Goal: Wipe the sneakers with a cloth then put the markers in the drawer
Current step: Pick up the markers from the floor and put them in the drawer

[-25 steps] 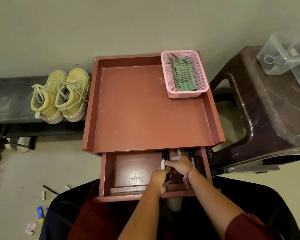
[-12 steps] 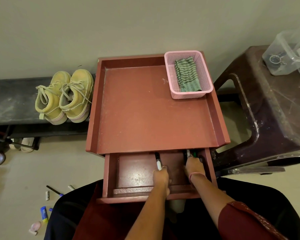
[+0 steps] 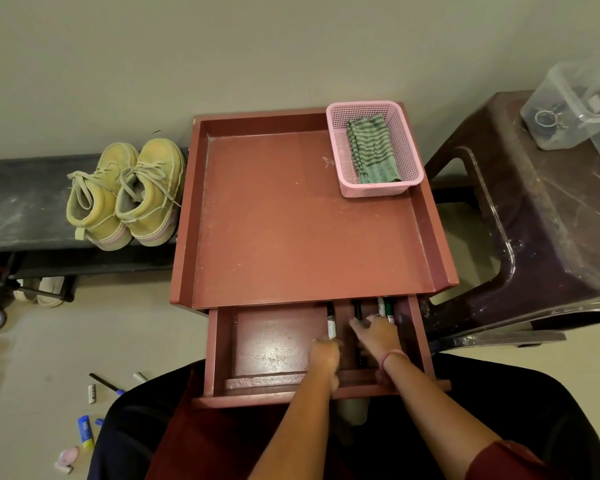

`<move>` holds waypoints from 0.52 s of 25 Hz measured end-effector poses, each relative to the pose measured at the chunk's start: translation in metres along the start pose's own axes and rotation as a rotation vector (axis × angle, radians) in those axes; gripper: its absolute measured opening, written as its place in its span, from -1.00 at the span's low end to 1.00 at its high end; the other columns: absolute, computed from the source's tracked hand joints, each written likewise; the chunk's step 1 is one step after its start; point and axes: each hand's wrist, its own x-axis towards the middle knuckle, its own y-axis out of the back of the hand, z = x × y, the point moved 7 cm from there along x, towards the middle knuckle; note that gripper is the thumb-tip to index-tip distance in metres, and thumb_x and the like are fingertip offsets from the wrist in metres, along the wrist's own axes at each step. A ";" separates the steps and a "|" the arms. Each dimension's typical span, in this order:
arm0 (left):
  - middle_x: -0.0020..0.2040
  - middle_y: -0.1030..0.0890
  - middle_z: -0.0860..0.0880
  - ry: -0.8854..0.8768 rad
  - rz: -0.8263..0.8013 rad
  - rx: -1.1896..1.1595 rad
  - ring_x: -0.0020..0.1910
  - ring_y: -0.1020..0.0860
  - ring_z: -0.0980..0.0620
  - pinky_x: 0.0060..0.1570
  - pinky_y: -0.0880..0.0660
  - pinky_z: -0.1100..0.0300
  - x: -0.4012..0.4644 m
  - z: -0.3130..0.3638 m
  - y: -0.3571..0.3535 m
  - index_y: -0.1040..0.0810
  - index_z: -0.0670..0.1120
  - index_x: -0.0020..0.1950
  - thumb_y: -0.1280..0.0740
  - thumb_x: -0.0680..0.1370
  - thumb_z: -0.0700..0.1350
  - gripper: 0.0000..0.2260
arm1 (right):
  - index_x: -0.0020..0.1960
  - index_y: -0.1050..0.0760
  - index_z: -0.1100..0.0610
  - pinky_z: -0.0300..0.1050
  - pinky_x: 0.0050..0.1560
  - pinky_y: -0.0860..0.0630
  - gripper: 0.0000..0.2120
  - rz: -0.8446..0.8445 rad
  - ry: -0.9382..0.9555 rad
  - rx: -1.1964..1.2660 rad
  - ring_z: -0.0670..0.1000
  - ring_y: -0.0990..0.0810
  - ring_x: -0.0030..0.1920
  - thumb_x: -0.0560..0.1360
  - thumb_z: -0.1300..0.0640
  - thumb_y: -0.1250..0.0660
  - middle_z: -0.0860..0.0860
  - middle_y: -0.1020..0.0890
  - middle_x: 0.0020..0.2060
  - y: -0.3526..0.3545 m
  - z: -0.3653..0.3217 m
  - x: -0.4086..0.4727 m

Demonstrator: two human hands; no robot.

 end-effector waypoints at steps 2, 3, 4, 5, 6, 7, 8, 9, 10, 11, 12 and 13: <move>-0.37 -0.44 -0.03 -0.009 -0.037 0.021 -0.42 -0.34 0.09 -0.51 -0.26 0.30 -0.002 0.001 -0.003 -0.49 -0.11 -0.19 -0.21 0.58 -0.28 -0.82 | -0.40 -0.40 0.06 -0.11 -0.26 -0.47 -0.63 -0.111 -0.035 0.298 0.05 -0.53 -0.31 0.43 -0.14 -0.36 0.03 -0.50 -0.42 -0.017 -0.004 -0.008; -0.34 -0.47 -0.03 -0.006 -0.054 0.019 -0.39 -0.37 0.09 -0.47 -0.30 0.29 -0.002 0.001 -0.005 -0.50 -0.10 -0.18 -0.21 0.59 -0.26 -0.82 | -0.34 -0.47 0.04 -0.18 -0.25 -0.44 -0.72 -0.126 -0.030 0.313 0.01 -0.53 -0.29 0.41 -0.11 -0.40 -0.01 -0.52 -0.39 -0.021 -0.005 -0.009; -0.32 -0.49 -0.04 -0.004 -0.059 0.018 -0.36 -0.39 0.08 -0.43 -0.33 0.28 0.000 0.000 -0.005 -0.52 -0.11 -0.19 -0.22 0.59 -0.26 -0.81 | -0.21 -0.57 0.06 -0.22 -0.20 -0.43 -0.83 -0.136 -0.024 0.304 -0.02 -0.55 -0.21 0.42 -0.03 -0.43 -0.03 -0.57 -0.30 -0.025 -0.004 -0.008; -0.32 -0.51 -0.07 0.008 -0.067 0.027 -0.35 -0.41 0.06 -0.39 -0.37 0.26 0.002 -0.002 -0.006 -0.53 -0.12 -0.21 -0.21 0.58 -0.27 -0.80 | -0.08 -0.62 0.11 -0.26 -0.16 -0.43 -0.85 -0.118 -0.030 0.273 -0.04 -0.56 -0.14 0.42 0.04 -0.44 -0.03 -0.59 -0.22 -0.025 -0.002 -0.006; -0.31 -0.54 -0.13 0.017 -0.057 0.025 -0.33 -0.45 0.02 -0.34 -0.44 0.20 0.001 -0.002 -0.006 -0.55 -0.16 -0.22 -0.20 0.56 -0.29 -0.80 | -0.05 -0.63 0.16 -0.26 -0.14 -0.44 -0.85 -0.094 -0.030 0.242 -0.05 -0.55 -0.13 0.43 0.10 -0.44 -0.03 -0.59 -0.20 -0.023 -0.001 -0.003; -0.28 -0.57 -0.20 0.019 -0.040 0.015 -0.31 -0.49 -0.04 -0.29 -0.53 0.08 0.004 -0.005 -0.005 -0.58 -0.21 -0.19 -0.19 0.53 -0.28 -0.81 | -0.12 -0.64 0.18 -0.25 -0.16 -0.44 -0.88 -0.086 -0.028 0.178 -0.04 -0.54 -0.17 0.43 0.13 -0.42 -0.01 -0.59 -0.25 -0.024 -0.001 -0.001; -0.21 -0.60 -0.26 0.017 -0.014 -0.002 -0.26 -0.54 -0.07 -0.20 -0.59 -0.06 0.010 -0.009 -0.004 -0.59 -0.24 -0.14 -0.19 0.50 -0.25 -0.81 | -0.24 -0.61 0.19 -0.21 -0.22 -0.43 -0.86 -0.090 -0.021 0.110 -0.03 -0.52 -0.26 0.43 0.13 -0.41 0.02 -0.57 -0.33 -0.024 -0.002 0.001; -0.16 -0.62 -0.26 0.014 0.019 -0.022 -0.21 -0.57 -0.10 -0.12 -0.61 -0.13 0.013 -0.011 -0.001 -0.60 -0.23 -0.09 -0.20 0.47 -0.22 -0.80 | -0.34 -0.54 0.18 -0.19 -0.28 -0.41 -0.78 -0.091 -0.031 0.019 -0.01 -0.50 -0.33 0.43 0.09 -0.40 0.05 -0.55 -0.39 -0.024 -0.004 0.002; -0.13 -0.62 -0.23 0.001 0.060 -0.048 -0.17 -0.58 -0.11 -0.08 -0.61 -0.10 0.013 -0.012 0.002 -0.60 -0.20 -0.06 -0.22 0.46 -0.20 -0.81 | -0.34 -0.50 0.18 -0.19 -0.30 -0.39 -0.73 -0.092 -0.040 -0.091 0.01 -0.51 -0.33 0.44 0.05 -0.39 0.08 -0.57 -0.37 -0.023 -0.005 0.004; -0.12 -0.62 -0.17 -0.017 0.088 -0.096 -0.17 -0.56 -0.08 -0.10 -0.59 0.02 0.008 -0.008 0.006 -0.59 -0.18 -0.04 -0.25 0.47 -0.21 -0.85 | -0.26 -0.52 0.20 -0.20 -0.26 -0.40 -0.75 -0.085 -0.051 -0.174 0.05 -0.56 -0.24 0.46 0.03 -0.38 0.12 -0.62 -0.26 -0.020 -0.005 0.004; -0.13 -0.60 -0.11 -0.037 0.103 -0.150 -0.21 -0.51 -0.02 -0.15 -0.52 0.13 0.000 -0.003 0.010 -0.58 -0.17 -0.01 -0.27 0.49 -0.26 -0.87 | -0.13 -0.55 0.24 -0.19 -0.19 -0.43 -0.77 -0.055 -0.039 -0.227 0.09 -0.60 -0.11 0.48 0.05 -0.36 0.16 -0.64 -0.12 -0.017 -0.005 0.006; -0.12 -0.59 -0.07 -0.053 0.100 -0.196 -0.23 -0.47 0.03 -0.16 -0.45 0.17 -0.004 0.001 0.012 -0.57 -0.16 0.03 -0.28 0.51 -0.30 -0.85 | -0.02 -0.54 0.28 -0.17 -0.10 -0.47 -0.77 -0.025 -0.049 -0.244 0.12 -0.60 0.02 0.50 0.09 -0.34 0.18 -0.63 -0.01 -0.012 -0.002 0.009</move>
